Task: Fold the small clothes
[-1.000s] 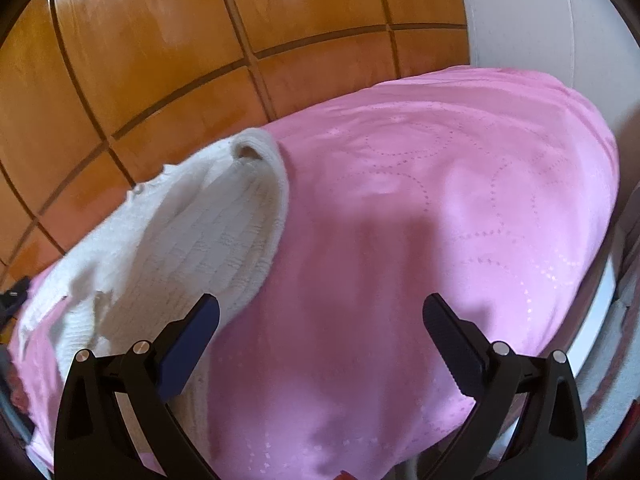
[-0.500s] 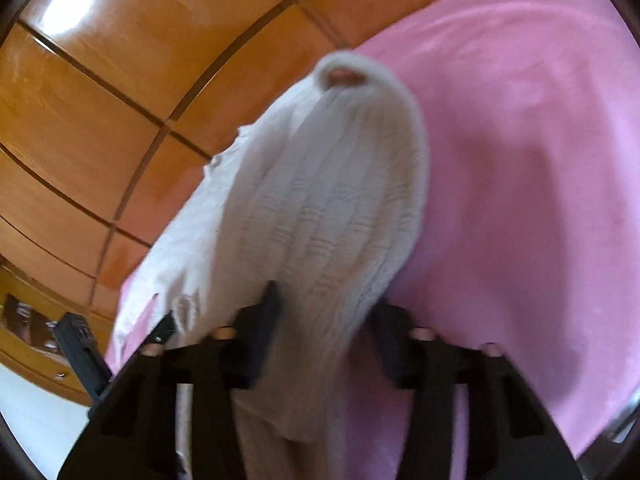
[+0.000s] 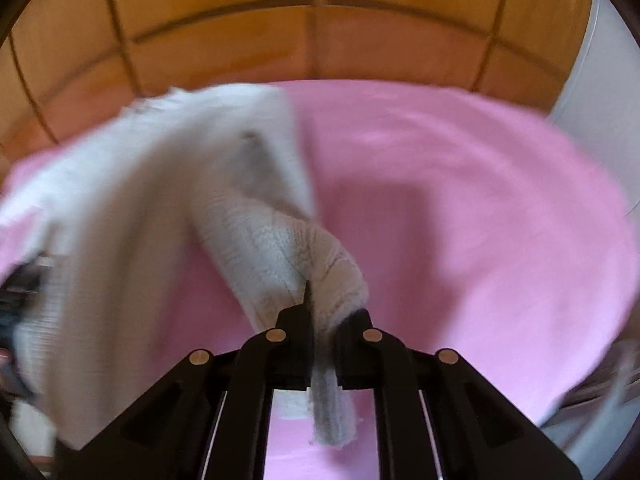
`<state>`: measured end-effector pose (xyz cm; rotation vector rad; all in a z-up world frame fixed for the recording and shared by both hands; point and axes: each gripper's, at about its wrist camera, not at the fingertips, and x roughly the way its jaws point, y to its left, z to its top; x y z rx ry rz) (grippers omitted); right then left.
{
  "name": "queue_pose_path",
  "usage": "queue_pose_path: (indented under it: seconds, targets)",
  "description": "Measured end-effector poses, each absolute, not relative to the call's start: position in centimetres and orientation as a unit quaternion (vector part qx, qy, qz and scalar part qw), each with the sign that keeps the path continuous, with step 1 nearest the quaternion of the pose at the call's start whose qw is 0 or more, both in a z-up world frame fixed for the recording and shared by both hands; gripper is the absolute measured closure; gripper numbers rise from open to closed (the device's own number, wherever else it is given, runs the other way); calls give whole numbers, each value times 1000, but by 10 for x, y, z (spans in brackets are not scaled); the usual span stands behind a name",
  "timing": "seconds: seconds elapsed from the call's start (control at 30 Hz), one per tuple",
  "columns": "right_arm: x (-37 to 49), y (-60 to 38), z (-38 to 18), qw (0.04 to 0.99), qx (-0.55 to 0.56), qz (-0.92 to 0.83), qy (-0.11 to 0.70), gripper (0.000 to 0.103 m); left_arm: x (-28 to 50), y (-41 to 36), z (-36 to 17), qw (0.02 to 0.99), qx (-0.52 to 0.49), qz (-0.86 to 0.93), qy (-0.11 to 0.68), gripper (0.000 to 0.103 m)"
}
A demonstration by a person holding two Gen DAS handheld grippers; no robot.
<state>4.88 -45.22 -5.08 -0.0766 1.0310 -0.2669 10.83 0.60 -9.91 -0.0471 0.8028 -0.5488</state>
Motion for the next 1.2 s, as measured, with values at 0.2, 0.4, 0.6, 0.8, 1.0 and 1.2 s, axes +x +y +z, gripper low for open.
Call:
queue_pose_path:
  seconds: [0.2, 0.4, 0.6, 0.8, 1.0, 1.2]
  targets:
    - [95, -517, -35, 805, -265, -304, 434, 96, 107, 7, -99, 883, -24, -267, 386, 10]
    - [119, -557, -44, 726, -429, -442, 305, 85, 107, 7, -99, 883, -25, -267, 386, 10]
    - [109, -612, -115, 732, -283, -439, 437, 55, 107, 7, -99, 882, -26, -269, 386, 9]
    - [70, -600, -110, 809, -68, -382, 442, 60, 108, 7, -96, 880, -29, -269, 389, 9]
    - [52, -526, -86, 880, 38, -228, 416, 60, 101, 14, -80, 886, -53, -259, 382, 9]
    - [40, -416, -84, 899, 154, -1, 410, 66, 107, 35, -67, 878, -133, -251, 384, 9]
